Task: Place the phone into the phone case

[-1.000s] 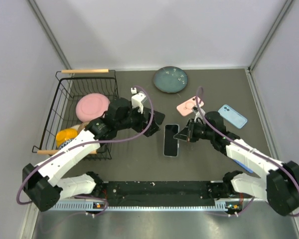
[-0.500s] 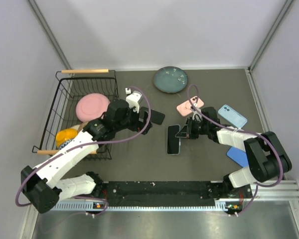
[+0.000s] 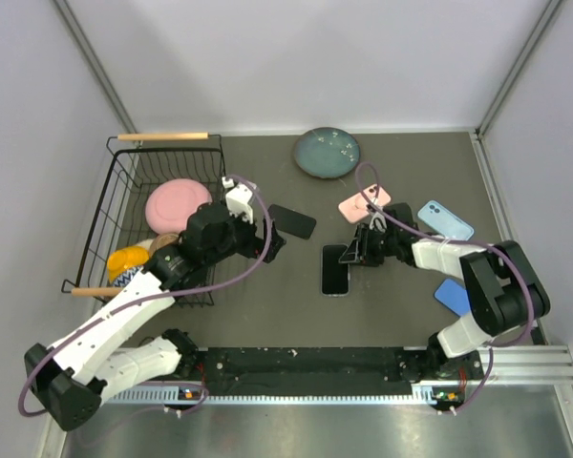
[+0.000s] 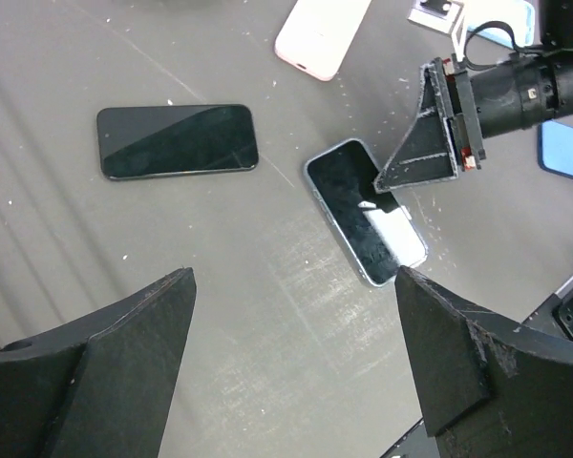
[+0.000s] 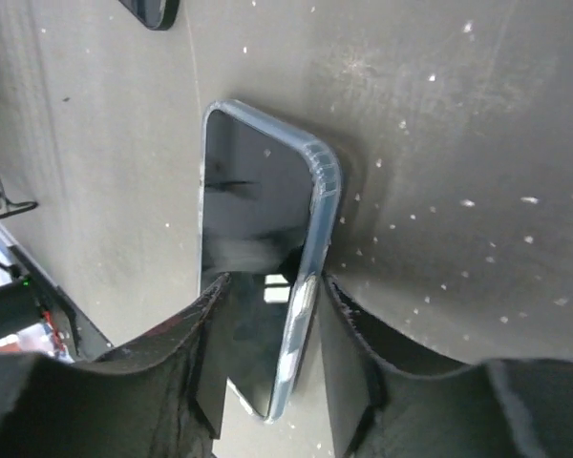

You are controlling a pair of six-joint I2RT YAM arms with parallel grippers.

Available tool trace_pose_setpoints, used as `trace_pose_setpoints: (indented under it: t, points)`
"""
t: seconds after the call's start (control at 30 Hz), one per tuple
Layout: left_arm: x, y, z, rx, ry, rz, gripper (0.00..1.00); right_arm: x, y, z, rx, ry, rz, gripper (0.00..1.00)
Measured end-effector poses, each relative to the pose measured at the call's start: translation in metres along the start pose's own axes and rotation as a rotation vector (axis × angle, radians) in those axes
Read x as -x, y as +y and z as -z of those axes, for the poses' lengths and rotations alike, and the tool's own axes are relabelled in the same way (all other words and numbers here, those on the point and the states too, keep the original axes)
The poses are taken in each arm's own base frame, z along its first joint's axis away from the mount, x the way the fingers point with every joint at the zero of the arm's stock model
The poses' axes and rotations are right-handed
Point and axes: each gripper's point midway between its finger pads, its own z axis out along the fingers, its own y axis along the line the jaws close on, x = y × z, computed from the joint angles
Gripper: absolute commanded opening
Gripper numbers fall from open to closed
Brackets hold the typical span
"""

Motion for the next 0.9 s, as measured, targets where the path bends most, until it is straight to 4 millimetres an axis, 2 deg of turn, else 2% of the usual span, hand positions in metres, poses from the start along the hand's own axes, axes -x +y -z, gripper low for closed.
trace_pose_setpoints:
  t: [0.1, 0.27, 0.37, 0.47, 0.57, 0.6, 0.67, 0.73, 0.8, 0.9]
  points:
    - [0.000, -0.006, 0.006, -0.042, -0.029, -0.004, 0.90, 0.005, -0.004, 0.006, -0.056, -0.010, 0.006, 0.43]
    - [-0.004, -0.009, 0.004, -0.060, -0.033, -0.005, 0.89, 0.028, 0.002, 0.022, -0.121, -0.072, 0.041, 0.43]
    - [-0.009, -0.009, 0.002, -0.064, -0.030, -0.008, 0.88, 0.044, 0.005, 0.034, -0.165, -0.120, 0.060, 0.33]
    - [-0.014, -0.011, 0.000, -0.072, -0.024, -0.012, 0.87, 0.054, 0.009, 0.039, -0.181, -0.143, 0.073, 0.27]
    - [-0.018, -0.012, -0.002, -0.078, -0.026, -0.014, 0.87, 0.059, 0.011, 0.041, -0.188, -0.143, 0.078, 0.28]
    - [-0.018, -0.012, -0.002, -0.081, -0.030, -0.014, 0.89, 0.061, 0.010, 0.041, -0.203, -0.147, 0.077, 0.36]
    - [-0.016, -0.014, -0.001, -0.094, -0.042, -0.013, 0.90, 0.070, 0.002, 0.046, -0.251, -0.157, 0.063, 0.45]
    - [-0.015, -0.017, -0.001, -0.107, -0.048, -0.006, 0.90, 0.088, -0.011, 0.056, -0.310, -0.195, 0.032, 0.52]
    - [-0.018, -0.020, -0.003, -0.127, -0.034, -0.002, 0.90, 0.116, -0.030, 0.075, -0.401, -0.263, -0.017, 0.57]
    - [-0.026, -0.025, -0.007, -0.153, 0.001, 0.007, 0.90, 0.157, -0.059, 0.108, -0.535, -0.371, -0.081, 0.58]
